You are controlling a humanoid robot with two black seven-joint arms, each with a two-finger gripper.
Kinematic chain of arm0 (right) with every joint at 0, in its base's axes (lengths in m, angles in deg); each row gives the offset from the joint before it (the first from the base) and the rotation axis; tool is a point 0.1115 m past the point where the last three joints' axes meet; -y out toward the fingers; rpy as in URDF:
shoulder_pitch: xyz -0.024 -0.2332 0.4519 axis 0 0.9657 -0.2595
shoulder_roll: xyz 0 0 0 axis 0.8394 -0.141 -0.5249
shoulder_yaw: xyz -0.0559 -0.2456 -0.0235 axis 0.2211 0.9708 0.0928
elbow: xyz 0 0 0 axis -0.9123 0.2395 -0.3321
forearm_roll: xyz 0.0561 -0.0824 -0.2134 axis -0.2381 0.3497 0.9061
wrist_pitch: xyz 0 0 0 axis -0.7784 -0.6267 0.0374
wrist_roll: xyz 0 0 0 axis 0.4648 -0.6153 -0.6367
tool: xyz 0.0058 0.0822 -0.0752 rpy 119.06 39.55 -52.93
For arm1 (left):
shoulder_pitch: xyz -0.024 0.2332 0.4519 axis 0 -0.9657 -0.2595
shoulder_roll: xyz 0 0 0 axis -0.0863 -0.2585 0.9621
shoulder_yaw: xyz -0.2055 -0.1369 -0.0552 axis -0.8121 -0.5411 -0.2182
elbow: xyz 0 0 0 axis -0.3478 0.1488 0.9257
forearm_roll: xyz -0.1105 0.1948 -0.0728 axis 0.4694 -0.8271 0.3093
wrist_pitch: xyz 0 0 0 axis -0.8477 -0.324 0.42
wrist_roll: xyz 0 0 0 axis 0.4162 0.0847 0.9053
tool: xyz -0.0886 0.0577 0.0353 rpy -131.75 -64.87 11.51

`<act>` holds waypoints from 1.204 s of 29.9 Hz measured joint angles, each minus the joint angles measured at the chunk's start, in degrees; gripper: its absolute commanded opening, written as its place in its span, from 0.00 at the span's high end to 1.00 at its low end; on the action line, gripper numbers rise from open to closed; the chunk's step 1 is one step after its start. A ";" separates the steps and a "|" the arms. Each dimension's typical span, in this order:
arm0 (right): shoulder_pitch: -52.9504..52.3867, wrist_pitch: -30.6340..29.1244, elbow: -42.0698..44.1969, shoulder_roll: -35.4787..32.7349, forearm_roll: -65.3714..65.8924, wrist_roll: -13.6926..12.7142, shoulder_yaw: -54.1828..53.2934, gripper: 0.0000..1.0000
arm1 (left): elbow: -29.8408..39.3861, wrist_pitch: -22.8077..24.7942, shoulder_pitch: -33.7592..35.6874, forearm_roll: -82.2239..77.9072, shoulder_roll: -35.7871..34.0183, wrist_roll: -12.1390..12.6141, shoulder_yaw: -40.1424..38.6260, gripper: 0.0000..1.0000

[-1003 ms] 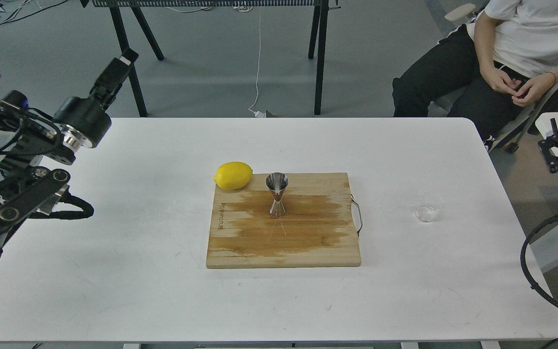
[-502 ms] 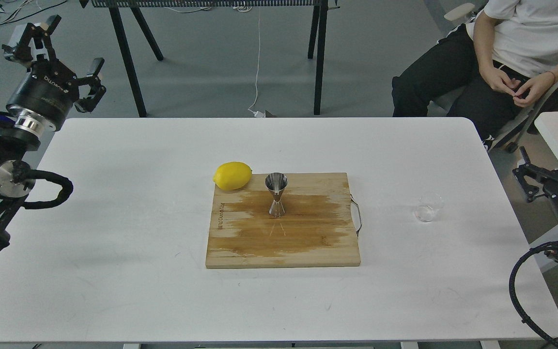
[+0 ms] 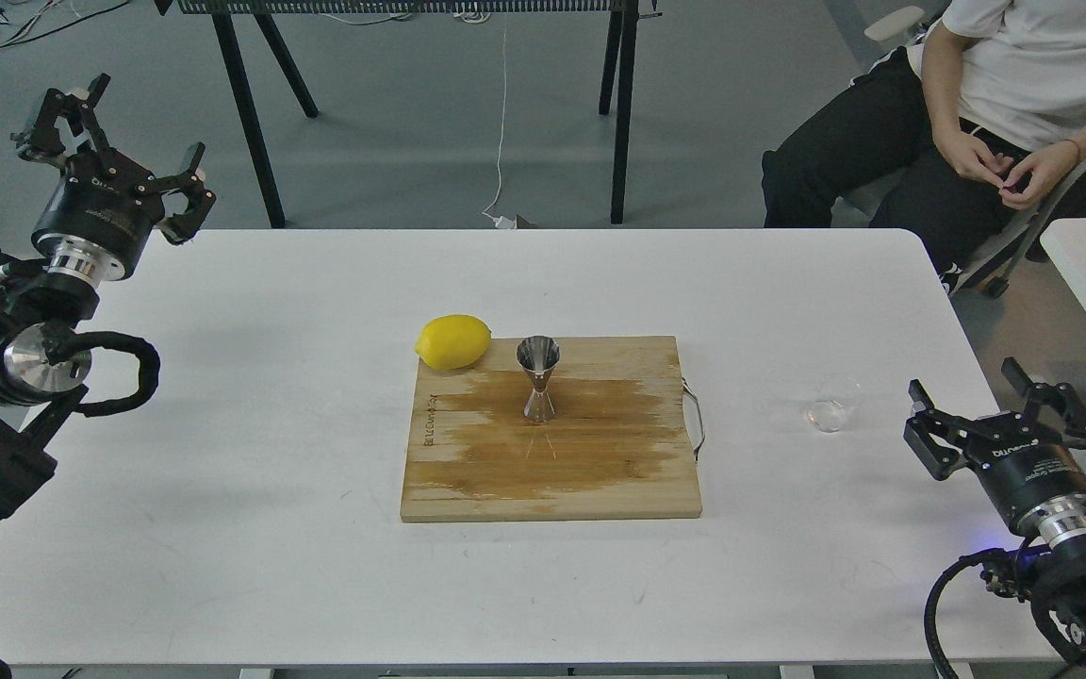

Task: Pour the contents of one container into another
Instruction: 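Grasp the small clear glass cup with the right gripper and lift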

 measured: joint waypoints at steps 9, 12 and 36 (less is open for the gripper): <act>-2.97 17.58 -1.15 4.29 0.54 0.33 0.34 0.00 | 0.06 1.71 -2.02 -0.10 -0.70 0.07 0.15 0.00; -4.76 19.71 -0.71 4.34 0.62 0.54 0.48 0.00 | 0.06 2.35 -2.35 -0.17 -0.75 0.06 0.15 0.00; -12.81 21.95 7.35 8.41 1.78 2.38 3.92 0.02 | 0.02 2.58 -2.79 -0.44 -0.92 -0.27 0.24 0.00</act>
